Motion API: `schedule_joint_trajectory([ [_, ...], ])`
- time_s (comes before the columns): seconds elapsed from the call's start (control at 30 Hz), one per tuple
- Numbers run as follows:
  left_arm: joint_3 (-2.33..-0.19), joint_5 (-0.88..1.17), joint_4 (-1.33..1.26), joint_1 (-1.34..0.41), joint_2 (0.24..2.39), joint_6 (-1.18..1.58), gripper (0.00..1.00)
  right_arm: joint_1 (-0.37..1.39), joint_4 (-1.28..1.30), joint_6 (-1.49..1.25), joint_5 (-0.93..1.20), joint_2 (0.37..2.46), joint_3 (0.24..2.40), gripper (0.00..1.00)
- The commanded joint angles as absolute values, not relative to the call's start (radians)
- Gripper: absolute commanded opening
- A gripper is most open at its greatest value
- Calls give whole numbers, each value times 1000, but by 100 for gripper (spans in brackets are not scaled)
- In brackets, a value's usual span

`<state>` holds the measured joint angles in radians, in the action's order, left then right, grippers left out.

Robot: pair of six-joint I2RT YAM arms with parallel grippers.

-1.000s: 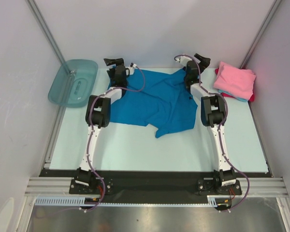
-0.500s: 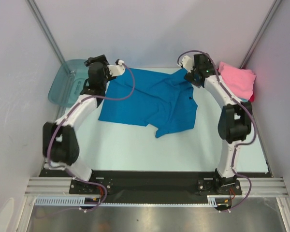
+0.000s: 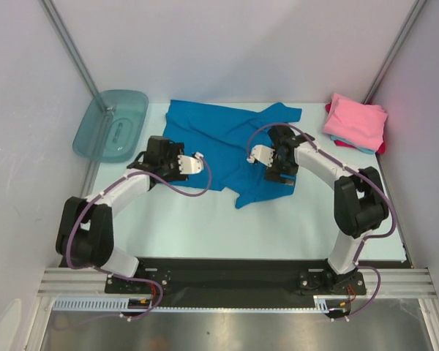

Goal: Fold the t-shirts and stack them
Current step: Move the tshirt to the center of the board

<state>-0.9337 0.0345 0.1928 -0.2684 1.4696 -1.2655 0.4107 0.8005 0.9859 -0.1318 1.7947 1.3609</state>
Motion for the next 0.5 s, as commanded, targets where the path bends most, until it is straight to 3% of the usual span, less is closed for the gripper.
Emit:
schedule_joint_trajectory([
  [0.0,-916,92,170,-313,1480,-1272,84,410,755,997,-169,1750,1371,85],
  [0.3,-834,3,192,-407,1514,-1278,84,452,738,1017,-155,1741,1301,84],
  [0.4,-873,-37,241,-381,1580,-1259,74,469,732,1003,-167,1767,1327,83],
  [0.47,-882,-31,247,-364,1594,-1258,74,472,730,997,-175,1773,1342,84],
])
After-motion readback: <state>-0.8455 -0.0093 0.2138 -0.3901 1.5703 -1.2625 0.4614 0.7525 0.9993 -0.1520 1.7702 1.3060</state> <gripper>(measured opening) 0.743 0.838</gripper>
